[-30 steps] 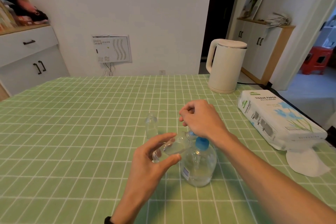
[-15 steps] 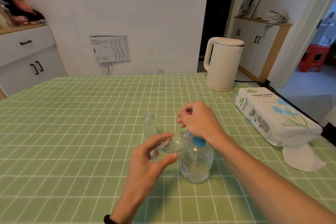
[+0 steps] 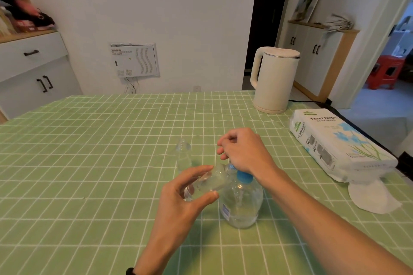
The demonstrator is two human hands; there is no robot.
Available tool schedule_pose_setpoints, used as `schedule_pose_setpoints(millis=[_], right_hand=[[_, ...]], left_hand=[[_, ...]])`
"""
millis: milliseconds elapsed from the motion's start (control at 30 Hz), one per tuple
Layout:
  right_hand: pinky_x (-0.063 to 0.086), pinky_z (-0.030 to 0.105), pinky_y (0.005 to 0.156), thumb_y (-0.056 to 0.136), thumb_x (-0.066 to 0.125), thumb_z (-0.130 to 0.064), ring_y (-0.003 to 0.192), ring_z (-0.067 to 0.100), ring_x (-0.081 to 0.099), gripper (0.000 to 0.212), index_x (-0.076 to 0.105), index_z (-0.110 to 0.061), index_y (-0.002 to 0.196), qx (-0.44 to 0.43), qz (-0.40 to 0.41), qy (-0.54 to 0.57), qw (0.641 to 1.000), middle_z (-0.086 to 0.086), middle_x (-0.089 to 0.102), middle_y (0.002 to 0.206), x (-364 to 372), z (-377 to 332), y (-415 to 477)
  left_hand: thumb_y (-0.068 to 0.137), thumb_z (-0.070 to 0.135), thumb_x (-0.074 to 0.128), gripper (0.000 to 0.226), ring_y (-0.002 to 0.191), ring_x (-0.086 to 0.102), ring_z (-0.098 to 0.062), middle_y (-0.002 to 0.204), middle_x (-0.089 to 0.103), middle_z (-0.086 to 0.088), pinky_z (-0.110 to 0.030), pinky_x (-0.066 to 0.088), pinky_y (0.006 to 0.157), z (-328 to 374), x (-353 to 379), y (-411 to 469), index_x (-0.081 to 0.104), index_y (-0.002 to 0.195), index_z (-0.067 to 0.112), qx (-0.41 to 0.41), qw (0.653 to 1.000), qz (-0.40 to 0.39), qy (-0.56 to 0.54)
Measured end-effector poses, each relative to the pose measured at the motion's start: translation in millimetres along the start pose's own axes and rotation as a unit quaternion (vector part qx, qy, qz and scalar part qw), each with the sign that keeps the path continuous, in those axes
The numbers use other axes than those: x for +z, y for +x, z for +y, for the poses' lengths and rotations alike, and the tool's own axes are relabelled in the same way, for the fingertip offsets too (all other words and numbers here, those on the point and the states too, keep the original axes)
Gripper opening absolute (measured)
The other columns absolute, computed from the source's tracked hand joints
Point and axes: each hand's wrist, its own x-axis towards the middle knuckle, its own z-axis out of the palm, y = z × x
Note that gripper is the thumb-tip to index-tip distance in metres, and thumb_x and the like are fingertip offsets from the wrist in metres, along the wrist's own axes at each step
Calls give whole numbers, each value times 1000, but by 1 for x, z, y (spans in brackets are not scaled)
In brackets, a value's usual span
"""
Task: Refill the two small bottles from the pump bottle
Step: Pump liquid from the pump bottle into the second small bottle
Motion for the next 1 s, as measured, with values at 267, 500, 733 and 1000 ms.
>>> schedule_pose_setpoints(millis=[267,500,733,1000], right_hand=[[65,52,77,99,57,-20,80,25,78,23,76,-15,88,-2,-3,-22,1000,-1,80,81,-4,-7,-2],[65,51,78,100,58,-20,78,20,78,22,76,-16,88,-9,0,-22,1000,0,81,81,-6,-9,1],[65,48,80,102,57,-17,77,14,78,25,77,-17,87,4,-1,-1,1000,-3,80,81,-1,-2,-1],[65,51,81,99,57,-17,79,21,79,22,77,-16,88,8,-12,-19,1000,-1,81,82,-5,-7,-3]], left_hand=[[66,42,88,51,118,73,-9,119,80,17,-44,56,103,4,-1,-1,78,116,47,1,1000,0,-2],[68,38,87,49,117,73,-8,118,80,15,-36,54,101,6,-2,2,77,116,47,8,1000,-5,3],[68,28,91,51,117,73,-8,118,80,15,-29,52,101,-1,-1,1,78,114,47,6,1000,-10,-1],[71,18,91,53,117,72,-6,119,80,15,-32,53,103,2,0,-1,78,114,46,1,1000,-10,-1]])
